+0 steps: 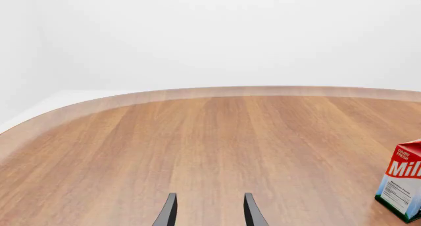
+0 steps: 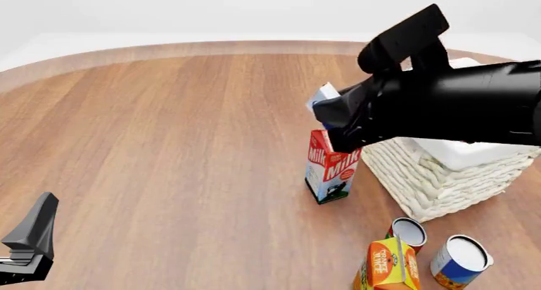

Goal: Pick up the cream cheese box and the butter, and put them in the basket.

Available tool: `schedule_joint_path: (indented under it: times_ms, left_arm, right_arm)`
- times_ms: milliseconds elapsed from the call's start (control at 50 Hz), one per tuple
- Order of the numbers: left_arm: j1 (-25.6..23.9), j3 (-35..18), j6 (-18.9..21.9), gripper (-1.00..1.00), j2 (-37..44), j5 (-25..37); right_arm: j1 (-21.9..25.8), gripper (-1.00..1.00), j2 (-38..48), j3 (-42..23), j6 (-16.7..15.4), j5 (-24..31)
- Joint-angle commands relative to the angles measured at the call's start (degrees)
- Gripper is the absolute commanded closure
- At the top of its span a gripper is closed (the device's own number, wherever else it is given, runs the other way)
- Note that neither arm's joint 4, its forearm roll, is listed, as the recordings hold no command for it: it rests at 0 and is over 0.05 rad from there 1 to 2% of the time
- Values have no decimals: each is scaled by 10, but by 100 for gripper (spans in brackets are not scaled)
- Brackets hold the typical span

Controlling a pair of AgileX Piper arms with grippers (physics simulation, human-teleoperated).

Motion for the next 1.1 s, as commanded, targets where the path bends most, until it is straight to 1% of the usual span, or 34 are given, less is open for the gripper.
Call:
schedule_joint_path:
  times_ms: [20, 80, 140, 200, 300, 360, 380, 400, 460, 480, 500, 640, 680, 720, 800, 840, 900, 960, 980, 1100]
  left_arm:
    - [0, 0, 0, -100, 0, 0]
    - [0, 0, 0, -100, 0, 0]
    - [0, 0, 0, -100, 0, 0]
    - [0, 0, 0, -100, 0, 0]
    - [0, 0, 0, -100, 0, 0]
    - [0, 0, 0, -100, 0, 0]
    - [0, 0, 0, -100, 0, 0]
    - [0, 0, 0, -100, 0, 0]
    - [0, 0, 0, -100, 0, 0]
    - [0, 0, 0, -100, 0, 0]
    - [0, 0, 0, -100, 0, 0]
    - [0, 0, 0, -100, 0, 0]
    - [0, 0, 0, -100, 0, 0]
    - [0, 0, 0, -100, 0, 0]
    - [0, 0, 0, -100, 0, 0]
    - [0, 0, 0, -100, 0, 0]
    - [0, 0, 0, -100, 0, 0]
    - [0, 0, 0, -100, 0, 0]
    - [0, 0, 0, -100, 0, 0]
    - [0, 0, 0, -100, 0, 0]
  right_arm:
    - [-55, 100, -34, -24, -15, 18]
    - [-74, 100, -43, -33, -27, 21]
    - [-80, 100, -45, -44, -24, 27]
    - [-97, 100, -50, -51, -30, 30]
    - [-129, 100, -58, -52, -31, 31]
    - [-145, 100, -57, -75, -29, 45]
    - [-151, 100, -59, -75, -34, 45]
    - [-164, 100, -62, -73, -28, 42]
    - [-180, 100, -64, -62, -26, 31]
    - [-187, 100, -65, -60, -30, 29]
    - [-196, 100, -64, -60, -24, 27]
    - [-228, 100, -57, -62, -15, 22]
    - [-241, 100, -56, -62, -20, 20]
    - [-253, 100, -54, -65, -12, 21]
    - [-268, 100, -53, -64, -17, 19]
    - [-286, 100, -48, -64, -16, 16]
    - [-295, 100, -45, -65, -12, 15]
    - [-315, 100, -39, -62, -16, 8]
    - [-318, 100, -36, -63, -11, 7]
    - [-336, 100, -22, -58, -9, -7]
